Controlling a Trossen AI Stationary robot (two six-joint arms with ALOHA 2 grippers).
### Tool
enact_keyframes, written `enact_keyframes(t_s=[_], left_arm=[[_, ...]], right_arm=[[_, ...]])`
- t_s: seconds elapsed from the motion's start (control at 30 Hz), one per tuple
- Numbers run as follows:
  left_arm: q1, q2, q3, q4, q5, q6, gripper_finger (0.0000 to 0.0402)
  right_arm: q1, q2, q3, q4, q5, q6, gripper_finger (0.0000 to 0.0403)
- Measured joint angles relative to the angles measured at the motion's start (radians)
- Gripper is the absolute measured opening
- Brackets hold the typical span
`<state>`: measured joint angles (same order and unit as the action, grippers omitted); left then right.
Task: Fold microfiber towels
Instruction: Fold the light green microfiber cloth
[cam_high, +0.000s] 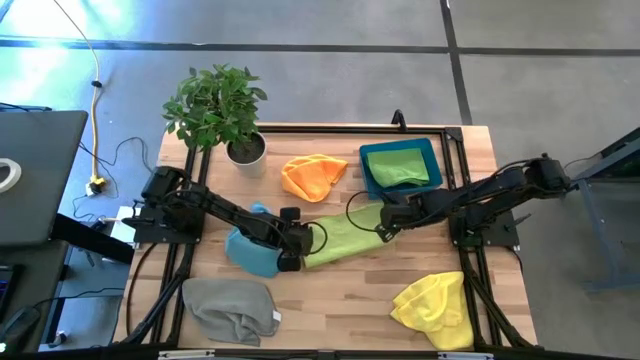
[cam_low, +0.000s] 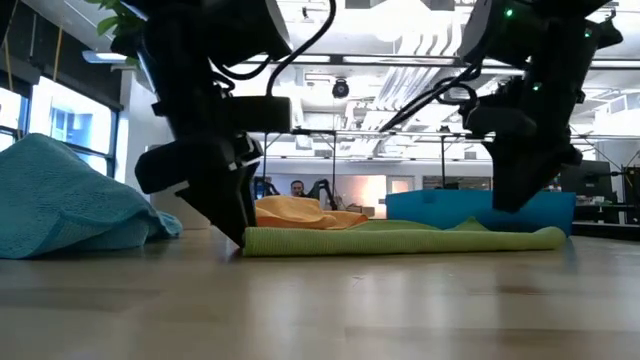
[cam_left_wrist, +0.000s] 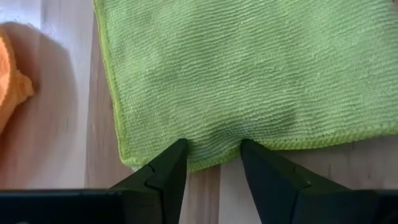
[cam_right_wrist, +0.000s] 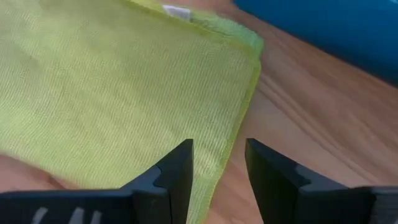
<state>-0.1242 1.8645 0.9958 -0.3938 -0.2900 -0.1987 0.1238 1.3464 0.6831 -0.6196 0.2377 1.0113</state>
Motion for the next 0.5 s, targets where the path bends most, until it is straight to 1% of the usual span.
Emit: enact_keyframes(t_s=[0.17, 0.4, 0.5], left_arm=[[-0.007, -0.008, -0.004, 0.001, 0.01, -0.035, 0.0148], [-0.018, -0.008, -0.005, -0.001, 0.006, -0.052, 0.0148], [-0.019, -0.008, -0.005, -0.001, 0.006, -0.053, 0.0148]], right_arm=[[0.001, 0.022, -0.045, 0.038, -0.005, 0.056, 0.0138], [0.0, 0.036, -0.129, 0.217, -0.004, 0.088, 0.0138], [0.001, 0.039, -0.159, 0.256, 0.003, 0.094, 0.0138]])
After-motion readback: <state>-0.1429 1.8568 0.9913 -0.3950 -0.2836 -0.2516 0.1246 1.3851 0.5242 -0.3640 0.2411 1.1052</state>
